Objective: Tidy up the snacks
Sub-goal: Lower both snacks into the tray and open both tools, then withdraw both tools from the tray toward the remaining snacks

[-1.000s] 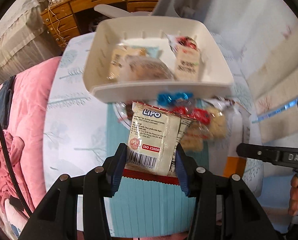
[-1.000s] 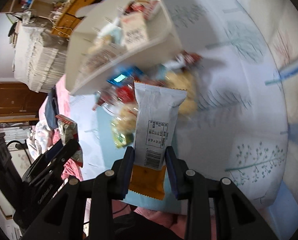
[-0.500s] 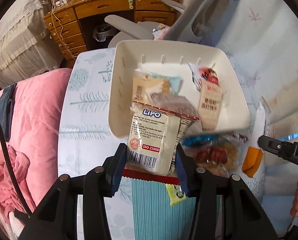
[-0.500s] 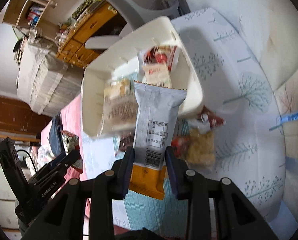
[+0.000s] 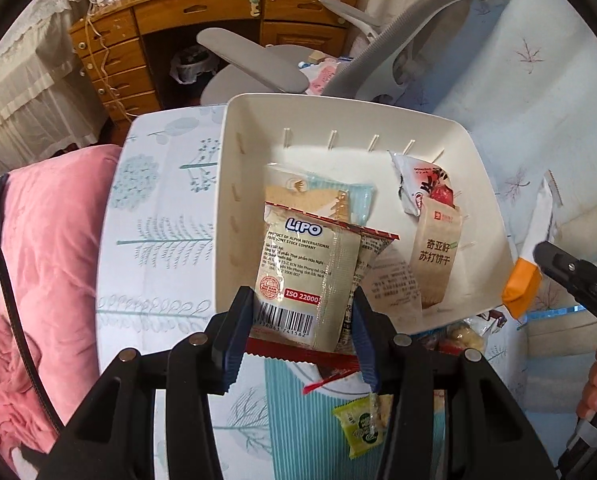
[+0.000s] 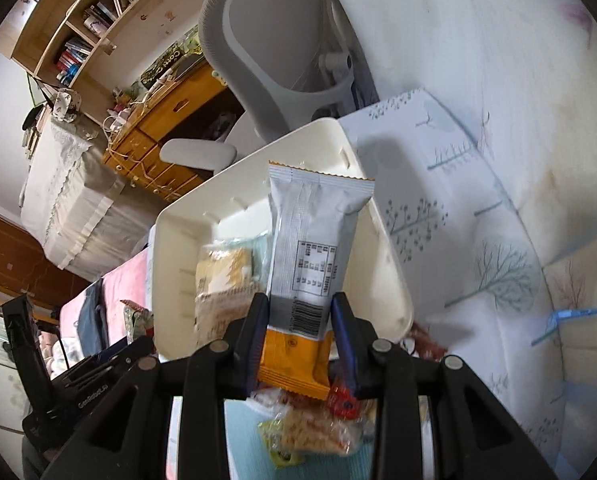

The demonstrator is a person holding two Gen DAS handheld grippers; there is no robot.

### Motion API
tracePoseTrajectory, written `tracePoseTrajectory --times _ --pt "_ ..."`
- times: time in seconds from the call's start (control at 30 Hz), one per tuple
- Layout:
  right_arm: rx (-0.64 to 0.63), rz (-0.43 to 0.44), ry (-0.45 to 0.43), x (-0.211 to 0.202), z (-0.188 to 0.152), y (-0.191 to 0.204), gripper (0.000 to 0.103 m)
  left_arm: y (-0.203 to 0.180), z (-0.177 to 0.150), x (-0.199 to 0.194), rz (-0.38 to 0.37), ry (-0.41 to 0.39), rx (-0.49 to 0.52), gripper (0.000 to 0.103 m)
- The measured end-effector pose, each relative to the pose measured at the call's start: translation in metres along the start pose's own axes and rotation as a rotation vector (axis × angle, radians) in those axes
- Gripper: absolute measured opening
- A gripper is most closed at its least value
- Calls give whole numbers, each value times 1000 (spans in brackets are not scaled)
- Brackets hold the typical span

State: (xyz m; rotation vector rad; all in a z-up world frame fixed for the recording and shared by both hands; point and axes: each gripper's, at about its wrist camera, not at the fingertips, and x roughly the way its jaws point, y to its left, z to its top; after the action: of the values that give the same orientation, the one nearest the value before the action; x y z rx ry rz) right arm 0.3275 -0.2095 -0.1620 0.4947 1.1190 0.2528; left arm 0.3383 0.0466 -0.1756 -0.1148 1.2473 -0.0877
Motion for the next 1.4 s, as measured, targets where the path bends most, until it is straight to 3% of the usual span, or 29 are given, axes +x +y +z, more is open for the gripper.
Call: tracePoseTrajectory --times 0.2,0.73,1.27,1.4 --pt "-4 -47 -3 11 6 -1 33 -1 2 10 -74 -19 28 46" --pt "-4 -58 -5 -2 -1 -14 35 -19 -10 -7 -80 -38 17 59" --pt "-104 34 5 -50 -38 -15 36 -50 -76 -63 -42 -86 -58 59" --pt "-158 48 13 -59 -53 -12 41 -54 -101 -67 -35 -92 -101 59"
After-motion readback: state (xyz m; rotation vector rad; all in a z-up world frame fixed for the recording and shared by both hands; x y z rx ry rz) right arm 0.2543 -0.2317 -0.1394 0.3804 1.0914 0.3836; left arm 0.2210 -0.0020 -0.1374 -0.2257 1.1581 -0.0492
